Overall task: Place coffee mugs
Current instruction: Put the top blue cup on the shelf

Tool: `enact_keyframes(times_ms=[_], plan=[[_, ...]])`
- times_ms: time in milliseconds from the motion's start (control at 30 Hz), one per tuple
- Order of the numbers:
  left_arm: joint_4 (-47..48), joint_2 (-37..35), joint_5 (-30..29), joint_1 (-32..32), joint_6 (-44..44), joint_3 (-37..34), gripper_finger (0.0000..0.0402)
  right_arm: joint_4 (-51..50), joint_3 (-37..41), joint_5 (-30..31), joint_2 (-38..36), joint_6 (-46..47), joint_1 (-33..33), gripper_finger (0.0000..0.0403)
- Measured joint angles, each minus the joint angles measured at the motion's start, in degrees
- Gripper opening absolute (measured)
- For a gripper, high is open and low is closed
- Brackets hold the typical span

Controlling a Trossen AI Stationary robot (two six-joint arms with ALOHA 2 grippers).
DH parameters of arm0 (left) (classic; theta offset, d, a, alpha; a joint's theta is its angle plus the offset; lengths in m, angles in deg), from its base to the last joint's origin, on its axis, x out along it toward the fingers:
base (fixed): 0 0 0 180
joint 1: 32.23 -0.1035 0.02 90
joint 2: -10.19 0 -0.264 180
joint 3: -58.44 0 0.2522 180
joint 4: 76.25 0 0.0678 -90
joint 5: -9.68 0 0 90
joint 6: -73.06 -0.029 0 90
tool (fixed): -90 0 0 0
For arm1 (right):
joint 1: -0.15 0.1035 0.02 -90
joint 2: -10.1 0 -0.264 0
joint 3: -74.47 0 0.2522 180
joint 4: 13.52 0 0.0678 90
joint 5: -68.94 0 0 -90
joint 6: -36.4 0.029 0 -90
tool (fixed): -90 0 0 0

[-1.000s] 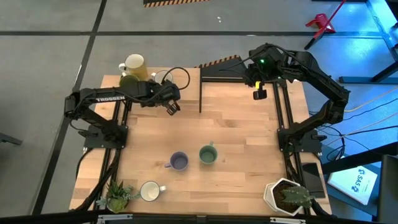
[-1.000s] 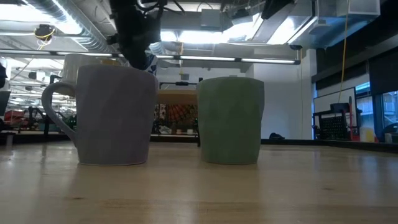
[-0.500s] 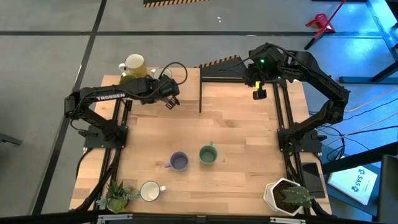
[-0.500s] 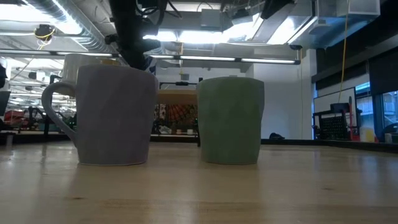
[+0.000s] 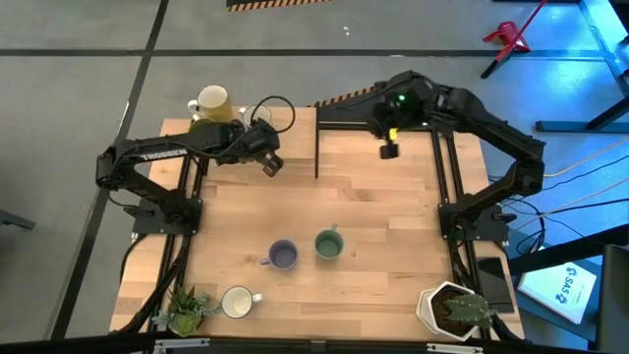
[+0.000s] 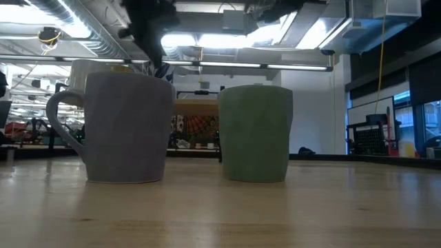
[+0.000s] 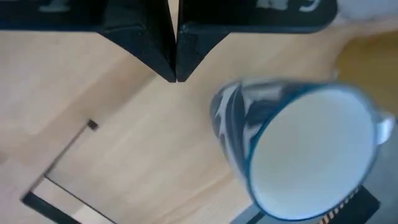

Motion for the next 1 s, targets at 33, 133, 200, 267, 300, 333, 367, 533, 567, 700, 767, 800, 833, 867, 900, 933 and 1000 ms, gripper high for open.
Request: enact_keyframes(times_ms=[33,133,200,267,300,333,367,533,567,700,767,800,833,867,900,933,1000], plan=[[0.9,-0.5,0.0,0.6,0.7,0.8,0.0,4.1,1.9,-1.0,0.0,0.9,0.0,0.0085],[2.0,-3.0,-0.1,2.3,2.7,3.3,0.0,18.1,9.1,-4.5,0.0,3.7,0.0,0.0085],[2.2,-4.9,-1.1,3.8,3.8,4.6,0.0,27.9,14.1,-6.0,0.1,5.8,0.0,0.0085],[2.2,-6.9,-2.3,5.3,4.7,5.5,0.0,38.3,18.1,-6.2,0.9,7.8,0.0,0.008],[2.3,-7.8,-3.2,6.0,5.3,6.0,0.0,42.2,19.7,-6.2,1.6,8.7,0.0,0.0075],[2.0,-8.8,-4.0,6.7,5.7,6.6,0.0,45.3,20.8,-6.2,2.6,9.2,0.0,0.0069],[1.9,-9.8,-4.9,7.4,5.8,6.9,0.0,48.0,21.2,-6.6,4.0,9.4,0.1,0.0061],[2.1,-14.0,-7.4,9.5,6.7,7.5,0.0,56.1,21.1,-7.9,11.8,9.3,2.1,0.0012],[2.0,-14.7,-7.8,9.8,7.2,7.5,0.0,58.0,21.1,-8.2,13.1,9.3,2.5,0.0006],[2.2,-16.9,-8.5,10.5,7.4,7.5,0.0,64.9,21.0,-8.6,17.4,9.4,3.7,0.0005],[2.2,-17.5,-8.5,10.7,7.4,7.5,0.0,68.0,20.9,-8.5,19.1,9.4,3.8,0.0002],[2.2,-17.7,-8.5,10.6,7.4,7.5,0.0,69.3,20.9,-8.5,20.0,9.4,3.8,0.0001],[2.2,-17.8,-8.5,10.6,7.4,7.5,0.0,69.9,20.3,-8.4,20.9,9.4,3.8,0.0002],[2.2,-17.8,-8.5,10.6,7.4,7.5,0.0,70.4,19.4,-8.3,22.0,9.4,3.8,0.0002],[2.2,-17.9,-8.5,10.6,7.4,7.5,0.0,70.6,18.6,-8.4,23.2,9.4,3.8,0.0001],[2.2,-18.0,-8.4,10.6,7.4,7.4,0.0,70.5,17.5,-8.7,24.3,9.4,3.8,0.0001],[2.2,-18.2,-8.4,10.6,7.4,7.4,0.0,70.4,14.9,-9.2,26.8,9.2,3.8,0.0001]])
